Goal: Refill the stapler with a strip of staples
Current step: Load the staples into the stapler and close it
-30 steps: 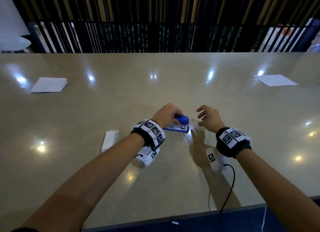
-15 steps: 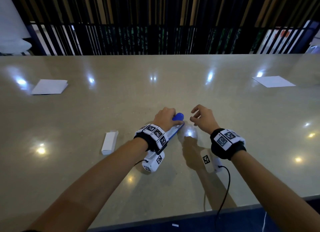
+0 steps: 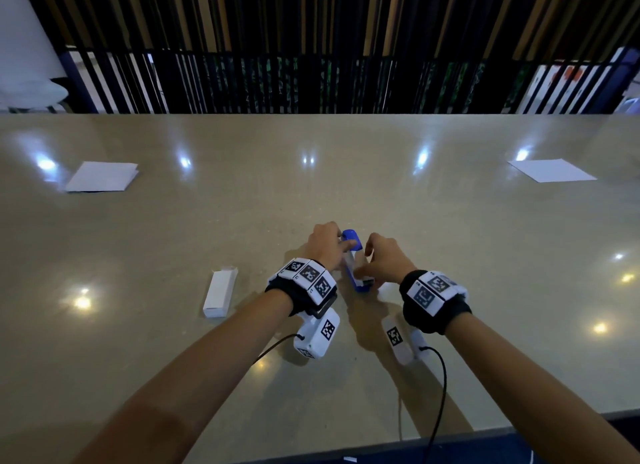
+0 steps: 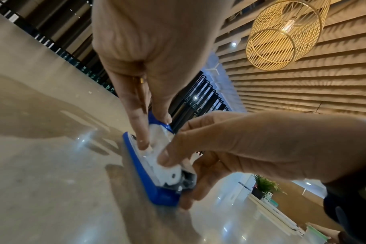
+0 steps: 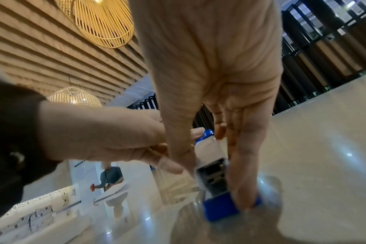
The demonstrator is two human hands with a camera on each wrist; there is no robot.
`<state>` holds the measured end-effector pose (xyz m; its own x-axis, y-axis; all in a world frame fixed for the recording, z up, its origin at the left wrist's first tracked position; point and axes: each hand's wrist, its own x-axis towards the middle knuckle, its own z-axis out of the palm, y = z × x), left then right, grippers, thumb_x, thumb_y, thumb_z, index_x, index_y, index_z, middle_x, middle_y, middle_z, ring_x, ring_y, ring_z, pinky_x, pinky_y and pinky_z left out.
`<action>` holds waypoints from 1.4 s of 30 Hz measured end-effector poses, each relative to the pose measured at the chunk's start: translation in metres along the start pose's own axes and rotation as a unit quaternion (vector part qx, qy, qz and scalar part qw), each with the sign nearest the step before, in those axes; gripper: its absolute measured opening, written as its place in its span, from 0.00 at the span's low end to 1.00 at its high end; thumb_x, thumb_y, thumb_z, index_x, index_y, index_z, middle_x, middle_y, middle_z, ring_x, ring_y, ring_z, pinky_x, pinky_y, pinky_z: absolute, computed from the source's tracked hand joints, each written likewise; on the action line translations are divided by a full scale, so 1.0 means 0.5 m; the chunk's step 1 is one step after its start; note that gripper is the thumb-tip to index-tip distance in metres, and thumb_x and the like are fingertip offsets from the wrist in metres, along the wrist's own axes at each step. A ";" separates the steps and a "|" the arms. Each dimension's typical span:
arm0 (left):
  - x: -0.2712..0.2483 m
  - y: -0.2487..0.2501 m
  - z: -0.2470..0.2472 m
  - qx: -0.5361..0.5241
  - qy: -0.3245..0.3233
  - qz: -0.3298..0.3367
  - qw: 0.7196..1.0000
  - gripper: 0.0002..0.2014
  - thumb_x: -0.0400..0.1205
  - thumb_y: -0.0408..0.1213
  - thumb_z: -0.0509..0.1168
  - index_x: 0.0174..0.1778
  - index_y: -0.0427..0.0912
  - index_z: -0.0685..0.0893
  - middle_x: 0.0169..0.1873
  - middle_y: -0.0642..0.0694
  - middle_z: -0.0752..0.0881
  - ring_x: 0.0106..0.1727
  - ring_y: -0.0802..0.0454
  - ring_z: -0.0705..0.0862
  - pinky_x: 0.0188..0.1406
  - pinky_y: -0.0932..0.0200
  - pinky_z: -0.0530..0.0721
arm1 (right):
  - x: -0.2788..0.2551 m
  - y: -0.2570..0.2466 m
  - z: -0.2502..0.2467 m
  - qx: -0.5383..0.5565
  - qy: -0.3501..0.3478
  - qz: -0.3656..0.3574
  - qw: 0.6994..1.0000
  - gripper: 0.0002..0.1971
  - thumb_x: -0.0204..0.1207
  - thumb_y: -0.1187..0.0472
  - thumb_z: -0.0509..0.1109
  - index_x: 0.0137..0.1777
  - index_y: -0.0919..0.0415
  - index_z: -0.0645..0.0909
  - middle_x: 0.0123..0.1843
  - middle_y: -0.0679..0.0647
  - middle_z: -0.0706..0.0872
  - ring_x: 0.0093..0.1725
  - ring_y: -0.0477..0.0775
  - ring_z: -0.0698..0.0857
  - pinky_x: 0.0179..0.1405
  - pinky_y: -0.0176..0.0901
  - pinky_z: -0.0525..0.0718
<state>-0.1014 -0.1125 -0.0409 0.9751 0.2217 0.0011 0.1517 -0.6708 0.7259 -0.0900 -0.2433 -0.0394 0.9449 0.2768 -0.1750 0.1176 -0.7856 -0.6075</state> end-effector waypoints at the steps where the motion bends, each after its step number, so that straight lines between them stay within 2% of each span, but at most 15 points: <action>1: 0.002 -0.005 -0.003 0.008 0.000 0.007 1.000 0.16 0.78 0.43 0.71 0.53 0.33 0.82 0.49 0.35 0.89 0.48 0.36 0.88 0.51 0.44 0.88 | 0.006 0.003 -0.006 -0.007 0.002 0.000 1.000 0.21 0.63 0.63 0.80 0.48 0.62 0.70 0.52 0.63 0.79 0.46 0.67 0.85 0.44 0.58 0.88; 3: 0.011 -0.014 -0.010 0.064 -0.005 0.019 0.998 0.21 0.79 0.44 0.69 0.64 0.35 0.81 0.60 0.36 0.87 0.60 0.38 0.85 0.60 0.45 0.84 | 0.025 0.012 -0.022 -0.025 0.014 0.000 1.000 0.22 0.61 0.64 0.80 0.48 0.62 0.71 0.54 0.64 0.79 0.46 0.68 0.86 0.42 0.58 0.89; 6: 0.029 -0.036 -0.018 0.167 -0.034 0.037 0.985 0.27 0.80 0.48 0.67 0.73 0.41 0.75 0.72 0.40 0.77 0.73 0.39 0.75 0.70 0.44 0.76 | 0.063 0.025 -0.045 -0.023 0.035 0.006 0.999 0.21 0.60 0.67 0.80 0.46 0.62 0.71 0.58 0.66 0.76 0.48 0.72 0.86 0.37 0.62 0.89; 9: 0.048 -0.063 -0.025 0.237 -0.060 0.029 0.969 0.32 0.80 0.51 0.65 0.79 0.47 0.66 0.81 0.44 0.65 0.80 0.41 0.64 0.75 0.39 0.70 | 0.109 0.039 -0.067 -0.035 0.063 0.010 0.997 0.18 0.61 0.68 0.78 0.45 0.63 0.71 0.57 0.69 0.80 0.47 0.71 0.87 0.41 0.62 0.88; 12: 0.073 -0.081 -0.038 0.260 -0.072 0.014 0.963 0.35 0.81 0.50 0.65 0.82 0.50 0.60 0.84 0.46 0.56 0.84 0.42 0.57 0.78 0.38 0.65 | 0.158 0.054 -0.092 -0.074 0.100 0.014 0.992 0.15 0.63 0.68 0.75 0.44 0.62 0.72 0.56 0.70 0.81 0.47 0.70 0.86 0.44 0.58 0.87; 14: 0.091 -0.091 -0.045 0.271 -0.078 -0.003 0.959 0.36 0.81 0.52 0.64 0.83 0.52 0.57 0.85 0.47 0.53 0.85 0.43 0.55 0.79 0.38 0.65 | 0.192 0.067 -0.111 -0.092 0.117 0.018 0.989 0.12 0.64 0.69 0.75 0.42 0.62 0.74 0.55 0.70 0.83 0.46 0.68 0.86 0.42 0.52 0.84; 16: 0.108 -0.097 -0.048 0.278 -0.096 -0.019 0.956 0.36 0.82 0.54 0.62 0.84 0.53 0.54 0.86 0.48 0.50 0.86 0.44 0.51 0.81 0.38 0.62 | 0.226 0.082 -0.132 -0.107 0.129 0.028 0.986 0.08 0.66 0.69 0.75 0.40 0.62 0.78 0.53 0.69 0.86 0.47 0.67 0.85 0.40 0.46 0.79; 18: 0.125 -0.100 -0.047 0.279 -0.119 -0.030 0.952 0.35 0.83 0.56 0.58 0.84 0.55 0.53 0.86 0.50 0.48 0.87 0.44 0.48 0.82 0.37 0.58 | 0.259 0.098 -0.148 -0.108 0.143 0.043 0.983 0.06 0.67 0.67 0.76 0.43 0.67 0.84 0.52 0.69 0.88 0.50 0.67 0.87 0.44 0.47 0.80; 22: 0.154 -0.089 -0.043 0.279 -0.151 -0.033 0.948 0.32 0.84 0.56 0.56 0.84 0.56 0.56 0.86 0.50 0.50 0.86 0.43 0.49 0.82 0.36 0.57 | 0.313 0.119 -0.166 -0.092 0.170 0.079 0.978 0.12 0.69 0.66 0.76 0.49 0.74 0.85 0.51 0.71 0.89 0.49 0.68 0.87 0.49 0.52 0.84; 24: 0.168 -0.082 -0.039 0.279 -0.146 -0.034 0.948 0.31 0.83 0.55 0.57 0.83 0.56 0.59 0.85 0.50 0.53 0.85 0.42 0.52 0.80 0.34 0.60 | 0.333 0.126 -0.171 -0.089 0.177 0.088 0.976 0.12 0.70 0.66 0.75 0.50 0.75 0.85 0.51 0.72 0.88 0.47 0.68 0.86 0.49 0.53 0.84; 27: 0.191 -0.083 -0.034 0.273 -0.135 -0.034 0.952 0.31 0.82 0.56 0.59 0.81 0.56 0.63 0.83 0.49 0.60 0.83 0.41 0.59 0.77 0.34 0.67 | 0.358 0.135 -0.178 -0.095 0.185 0.091 0.974 0.13 0.72 0.66 0.74 0.51 0.75 0.84 0.52 0.73 0.88 0.52 0.71 0.86 0.49 0.54 0.83; 30: 0.205 -0.087 -0.029 0.264 -0.133 -0.040 0.954 0.31 0.80 0.56 0.62 0.80 0.56 0.65 0.82 0.49 0.62 0.82 0.41 0.62 0.76 0.35 0.69 | 0.375 0.144 -0.183 -0.100 0.196 0.092 0.971 0.14 0.73 0.65 0.73 0.52 0.77 0.82 0.52 0.74 0.87 0.52 0.72 0.85 0.49 0.55 0.83; 35: 0.200 -0.087 -0.024 0.266 -0.125 -0.044 0.955 0.30 0.81 0.56 0.62 0.80 0.56 0.65 0.82 0.50 0.61 0.83 0.42 0.60 0.76 0.35 0.69 | 0.381 0.143 -0.179 -0.104 0.198 0.103 0.969 0.16 0.75 0.63 0.72 0.55 0.77 0.81 0.54 0.75 0.86 0.53 0.73 0.85 0.44 0.53 0.80; 38: 0.194 -0.085 -0.024 0.274 -0.132 -0.042 0.952 0.30 0.82 0.55 0.59 0.81 0.56 0.63 0.83 0.50 0.58 0.84 0.41 0.56 0.76 0.33 0.65 | 0.379 0.143 -0.179 -0.102 0.187 0.106 0.971 0.16 0.75 0.62 0.71 0.54 0.78 0.81 0.53 0.75 0.86 0.52 0.72 0.86 0.40 0.49 0.75; 42: 0.189 -0.085 -0.024 0.279 -0.140 -0.042 0.949 0.29 0.83 0.55 0.57 0.82 0.56 0.61 0.85 0.50 0.55 0.85 0.41 0.52 0.77 0.30 0.62 | 0.371 0.148 -0.184 -0.089 0.176 0.097 0.975 0.15 0.74 0.63 0.72 0.51 0.77 0.82 0.52 0.74 0.87 0.48 0.70 0.85 0.40 0.49 0.74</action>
<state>-0.0177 -0.0547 -0.0633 0.9488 0.1460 -0.2800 0.2157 -0.9472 0.2374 0.1220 -0.3008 -0.0455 0.9973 -0.0688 0.0238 -0.0514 -0.8970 -0.4391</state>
